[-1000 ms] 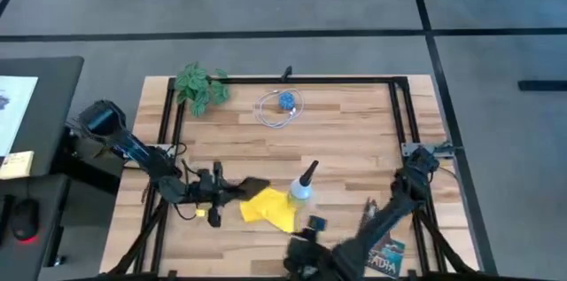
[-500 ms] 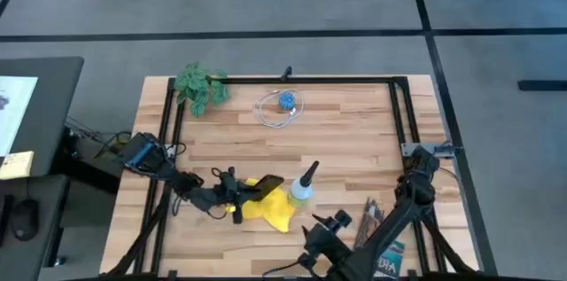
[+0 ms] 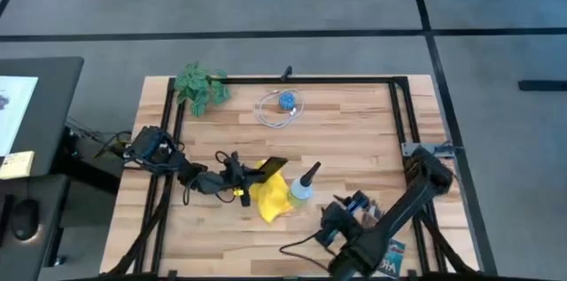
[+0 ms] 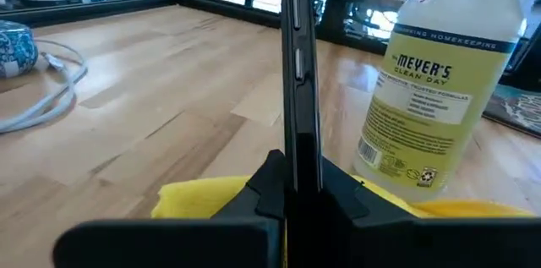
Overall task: Apply microfiber cloth
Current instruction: Spray the back of the cellphone using a cleaning bottles
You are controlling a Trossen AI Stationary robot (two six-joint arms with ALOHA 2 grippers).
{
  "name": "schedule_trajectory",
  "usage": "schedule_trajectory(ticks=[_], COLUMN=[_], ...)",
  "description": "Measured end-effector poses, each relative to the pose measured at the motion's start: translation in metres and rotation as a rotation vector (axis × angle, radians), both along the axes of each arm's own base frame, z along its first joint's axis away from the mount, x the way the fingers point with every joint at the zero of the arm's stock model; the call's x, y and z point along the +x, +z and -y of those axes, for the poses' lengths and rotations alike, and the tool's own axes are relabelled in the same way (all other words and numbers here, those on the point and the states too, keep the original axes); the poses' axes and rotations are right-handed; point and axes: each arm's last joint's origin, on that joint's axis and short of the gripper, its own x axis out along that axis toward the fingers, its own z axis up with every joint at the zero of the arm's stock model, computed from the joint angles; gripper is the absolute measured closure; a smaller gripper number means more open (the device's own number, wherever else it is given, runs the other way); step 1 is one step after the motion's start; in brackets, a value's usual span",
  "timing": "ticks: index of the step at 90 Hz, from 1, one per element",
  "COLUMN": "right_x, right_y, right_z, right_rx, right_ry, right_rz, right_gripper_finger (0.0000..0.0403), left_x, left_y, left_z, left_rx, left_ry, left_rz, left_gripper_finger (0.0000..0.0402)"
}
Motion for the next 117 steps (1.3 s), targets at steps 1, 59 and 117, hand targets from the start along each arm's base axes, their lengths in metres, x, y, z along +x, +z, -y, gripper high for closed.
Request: schedule_trajectory(ticks=[1,59,117], right_x=[-0.001,0.042,0.054], right_y=[0.002,-0.027,-0.027], right_z=[0.001,0.05,0.06], right_rx=[0.004,-0.161,-0.148], right_ry=[0.004,-0.1,-0.085], right_rz=[0.013,0.48,0.418], right_gripper_finger=[0.0151,0.0045,0.0254], left_x=[0.0,0.0,0.015], left_y=[0.0,0.0,0.003], left_z=[0.0,0.001,0.007], left_rx=[0.0,0.003,-0.002], left_ry=[0.0,-0.02,-0.035], left_rz=[0.0,-0.005,-0.005], left_gripper_finger=[0.0391,0.0391,0.0391])
